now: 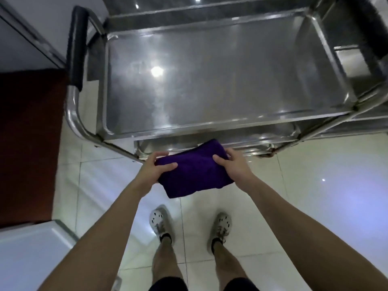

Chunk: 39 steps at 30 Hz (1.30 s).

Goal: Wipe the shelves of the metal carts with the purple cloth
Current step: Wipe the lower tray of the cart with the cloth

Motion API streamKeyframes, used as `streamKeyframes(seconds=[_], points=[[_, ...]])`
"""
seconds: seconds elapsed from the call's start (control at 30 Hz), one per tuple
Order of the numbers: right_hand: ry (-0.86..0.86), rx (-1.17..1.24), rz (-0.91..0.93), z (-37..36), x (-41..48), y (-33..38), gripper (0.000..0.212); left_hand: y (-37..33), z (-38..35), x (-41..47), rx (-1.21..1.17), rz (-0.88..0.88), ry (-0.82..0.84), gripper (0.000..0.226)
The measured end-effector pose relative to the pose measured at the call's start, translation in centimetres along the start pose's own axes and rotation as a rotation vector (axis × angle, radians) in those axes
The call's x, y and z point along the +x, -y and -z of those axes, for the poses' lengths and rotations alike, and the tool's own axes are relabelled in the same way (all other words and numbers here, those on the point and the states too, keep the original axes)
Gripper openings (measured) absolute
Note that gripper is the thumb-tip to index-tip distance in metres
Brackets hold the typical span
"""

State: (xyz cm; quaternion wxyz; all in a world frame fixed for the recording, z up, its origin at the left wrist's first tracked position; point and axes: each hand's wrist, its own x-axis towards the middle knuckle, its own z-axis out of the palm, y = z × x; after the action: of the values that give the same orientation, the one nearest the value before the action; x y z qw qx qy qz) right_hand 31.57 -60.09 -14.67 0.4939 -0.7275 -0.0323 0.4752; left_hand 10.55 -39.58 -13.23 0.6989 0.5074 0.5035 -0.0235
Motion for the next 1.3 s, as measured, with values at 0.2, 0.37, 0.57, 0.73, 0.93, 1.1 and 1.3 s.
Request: streamKeyframes(seconds=[0.2, 0.37, 0.57, 0.73, 0.93, 1.1, 1.3], points=[[0.001, -0.075, -0.052, -5.4, 2.7, -6.9, 0.025, 7.5, 3.3, 2.8, 0.033, -0.055, -0.164, 0.056], [-0.027, -0.213, 0.016, -9.9, 7.7, -13.4, 0.019, 13.4, 5.5, 9.5, 0.396, -0.169, -0.261, 0.019], [-0.014, -0.319, 0.096, -14.2, 18.5, -23.4, 0.035, 23.0, 8.7, 20.2, 0.399, -0.135, -0.172, 0.063], [-0.072, -0.449, 0.158, -15.7, 28.4, -31.6, 0.034, 30.5, 9.4, 31.0, 0.577, -0.231, -0.214, 0.071], [-0.244, -0.627, 0.457, -16.1, 42.1, -31.7, 0.051, 29.9, 9.7, 43.8, 0.636, -0.633, -0.289, 0.078], [-0.378, -1.201, 0.721, -19.0, 47.9, -34.9, 0.077, 36.1, 8.9, 46.9, 0.426, -0.909, -0.67, 0.02], [-0.269, -1.294, 0.774, -23.2, 49.8, -35.2, 0.074, 38.3, 13.7, 45.7, -0.115, -0.758, -1.022, 0.066]])
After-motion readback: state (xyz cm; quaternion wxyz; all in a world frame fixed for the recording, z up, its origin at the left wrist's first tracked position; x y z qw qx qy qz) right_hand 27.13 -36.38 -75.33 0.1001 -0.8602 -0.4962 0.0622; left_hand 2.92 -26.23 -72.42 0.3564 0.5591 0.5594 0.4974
